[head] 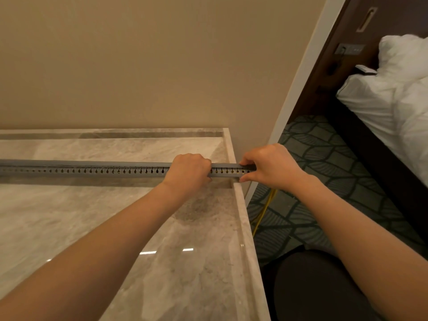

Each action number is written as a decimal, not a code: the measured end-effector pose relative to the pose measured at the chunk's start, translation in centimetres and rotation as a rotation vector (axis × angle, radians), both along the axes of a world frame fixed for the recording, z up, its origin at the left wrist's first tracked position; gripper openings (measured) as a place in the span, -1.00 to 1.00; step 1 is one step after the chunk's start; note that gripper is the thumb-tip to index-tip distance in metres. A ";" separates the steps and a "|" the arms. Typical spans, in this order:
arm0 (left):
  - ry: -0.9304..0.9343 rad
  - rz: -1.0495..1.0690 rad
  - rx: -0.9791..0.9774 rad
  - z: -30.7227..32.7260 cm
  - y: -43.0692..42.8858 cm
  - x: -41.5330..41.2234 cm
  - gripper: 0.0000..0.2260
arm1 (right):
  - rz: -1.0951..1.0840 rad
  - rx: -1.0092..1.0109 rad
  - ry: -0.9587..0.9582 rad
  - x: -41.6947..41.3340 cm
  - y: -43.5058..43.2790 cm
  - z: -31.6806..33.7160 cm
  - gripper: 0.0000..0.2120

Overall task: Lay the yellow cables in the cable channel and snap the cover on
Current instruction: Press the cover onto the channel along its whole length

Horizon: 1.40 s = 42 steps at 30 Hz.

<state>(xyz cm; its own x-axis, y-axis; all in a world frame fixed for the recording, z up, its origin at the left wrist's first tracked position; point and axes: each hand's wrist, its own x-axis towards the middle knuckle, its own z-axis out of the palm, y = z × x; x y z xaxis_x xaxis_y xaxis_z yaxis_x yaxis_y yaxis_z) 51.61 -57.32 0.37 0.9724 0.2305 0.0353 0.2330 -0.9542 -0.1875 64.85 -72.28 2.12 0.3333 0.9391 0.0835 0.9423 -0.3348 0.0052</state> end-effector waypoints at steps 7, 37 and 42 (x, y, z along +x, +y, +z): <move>-0.057 -0.040 -0.046 0.7 -1.9 1.1 -0.68 | -0.009 0.038 0.006 -0.1 -0.2 -0.2 -0.67; -0.052 -0.186 0.033 1.4 -4.1 2.7 -0.80 | -0.170 0.221 0.200 0.7 -4.6 -1.3 -0.61; -0.066 -0.191 0.035 1.2 -4.0 2.6 -0.80 | -0.181 0.189 0.222 1.0 -4.2 -0.9 -0.64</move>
